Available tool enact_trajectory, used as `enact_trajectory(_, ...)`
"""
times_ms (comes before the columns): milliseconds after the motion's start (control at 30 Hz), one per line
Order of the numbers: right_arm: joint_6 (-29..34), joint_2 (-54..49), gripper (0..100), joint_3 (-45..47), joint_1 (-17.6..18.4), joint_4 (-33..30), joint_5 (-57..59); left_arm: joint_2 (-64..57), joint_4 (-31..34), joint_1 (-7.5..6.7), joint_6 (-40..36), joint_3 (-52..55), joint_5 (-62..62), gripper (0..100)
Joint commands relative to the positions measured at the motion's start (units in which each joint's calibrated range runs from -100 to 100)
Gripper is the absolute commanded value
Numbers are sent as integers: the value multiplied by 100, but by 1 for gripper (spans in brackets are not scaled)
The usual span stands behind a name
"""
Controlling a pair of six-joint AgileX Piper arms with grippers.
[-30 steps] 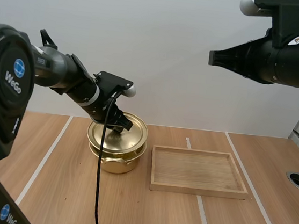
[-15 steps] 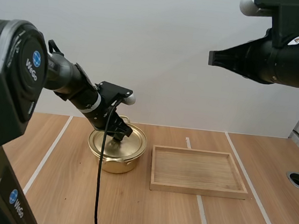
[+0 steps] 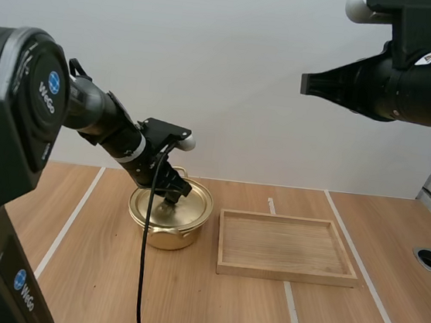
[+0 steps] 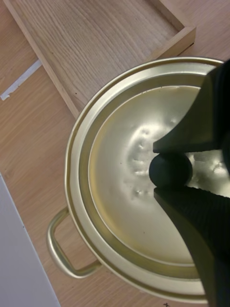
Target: Open the pot, put the pineapple inside, and close it
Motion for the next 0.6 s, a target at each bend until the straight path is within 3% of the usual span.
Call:
enact_trajectory(0,8,-67,0,-14,-23,2,-23,159,67,-16,51,41,17,0)
enact_trajectory(133,8,-67,0,-14,-23,2,-23,159,67,-16,24,41,-25,3)
enact_trajectory(200,8,-67,0,-14,-23,2,-23,159,67,-16,-19,41,-67,17)
enact_trajectory(333,8,-67,0,-14,-23,2,-23,145,-157,-16,-46,41,-139,100)
enact_trajectory(567,8,-67,0,-14,-23,2,-23,145,-364,-16,-107,-295,247,100)
